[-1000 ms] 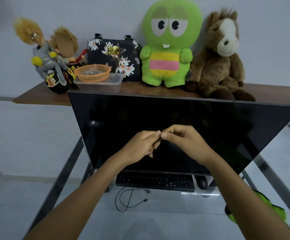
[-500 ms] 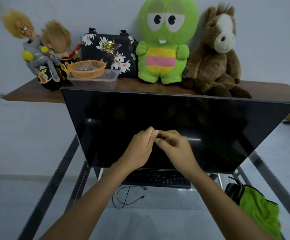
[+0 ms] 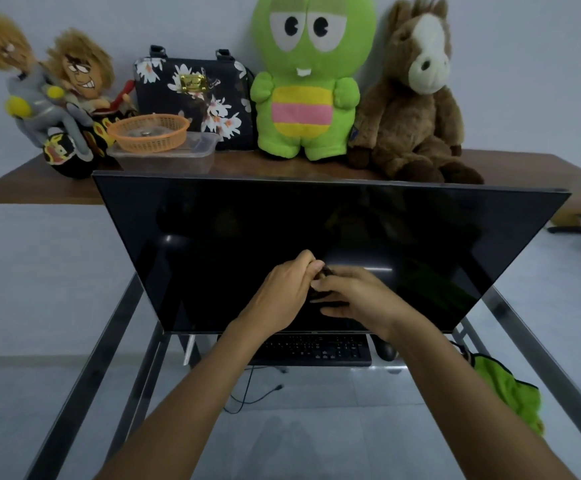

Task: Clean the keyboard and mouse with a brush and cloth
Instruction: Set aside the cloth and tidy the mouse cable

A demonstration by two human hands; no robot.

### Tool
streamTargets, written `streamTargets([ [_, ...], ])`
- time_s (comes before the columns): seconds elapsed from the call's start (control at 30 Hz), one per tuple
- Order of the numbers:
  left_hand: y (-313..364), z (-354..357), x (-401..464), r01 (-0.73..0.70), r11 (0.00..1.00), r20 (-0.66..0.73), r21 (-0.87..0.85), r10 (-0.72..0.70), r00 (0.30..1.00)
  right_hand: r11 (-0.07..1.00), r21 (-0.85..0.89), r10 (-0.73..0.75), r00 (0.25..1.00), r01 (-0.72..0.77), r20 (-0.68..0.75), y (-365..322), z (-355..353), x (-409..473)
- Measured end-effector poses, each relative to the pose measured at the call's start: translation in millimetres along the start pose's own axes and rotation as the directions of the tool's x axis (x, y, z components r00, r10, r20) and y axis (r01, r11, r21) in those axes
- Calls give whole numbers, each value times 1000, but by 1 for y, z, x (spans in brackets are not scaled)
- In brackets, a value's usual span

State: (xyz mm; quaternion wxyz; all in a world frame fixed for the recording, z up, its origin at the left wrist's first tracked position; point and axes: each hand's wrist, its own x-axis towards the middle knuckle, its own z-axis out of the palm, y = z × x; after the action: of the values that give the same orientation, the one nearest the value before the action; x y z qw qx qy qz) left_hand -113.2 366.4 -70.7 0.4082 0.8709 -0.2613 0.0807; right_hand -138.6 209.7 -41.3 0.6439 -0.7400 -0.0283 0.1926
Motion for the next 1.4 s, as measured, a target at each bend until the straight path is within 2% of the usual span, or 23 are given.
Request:
streamTargets([
  [0.17,-2,21,2,127,973,44,-193,-121,992,990,-76,-131,966,117,-223,16,-14,-10],
  [0.23,0,36,4,172,952,77,-252,-158,984,993,-49,-115,935,105,-335,28,-24,-12],
  [0.37,-5,78,10,298,872,261,-388,-206,943,993,-114,-49,879,-6,-474,68,-56,-14],
  [0.43,-12,107,8,440,769,384,-465,-272,882,985,-139,8,844,-98,-536,97,-74,-10],
  [0.5,-21,140,3,554,677,445,-484,-355,822,969,-152,74,820,-193,-567,129,-89,-4],
  [0.63,-42,208,-5,709,595,471,-378,-535,701,915,-64,313,802,-397,-509,193,-113,10],
  [0.77,-62,264,-12,794,558,445,-241,-663,601,814,-134,437,747,-566,-501,242,-131,16],
  [0.9,-77,303,-16,799,593,344,-103,-732,588,751,-241,467,753,-615,-464,273,-144,29],
  [1.23,-77,333,-27,757,650,125,64,-758,641,745,-367,397,811,-558,-429,302,-143,36],
  [1.33,-73,336,-28,769,635,97,67,-772,629,765,-365,412,840,-530,-354,305,-146,33],
  [1.4,-64,335,-25,782,616,34,96,-787,616,772,-369,453,855,-518,-253,301,-154,31],
])
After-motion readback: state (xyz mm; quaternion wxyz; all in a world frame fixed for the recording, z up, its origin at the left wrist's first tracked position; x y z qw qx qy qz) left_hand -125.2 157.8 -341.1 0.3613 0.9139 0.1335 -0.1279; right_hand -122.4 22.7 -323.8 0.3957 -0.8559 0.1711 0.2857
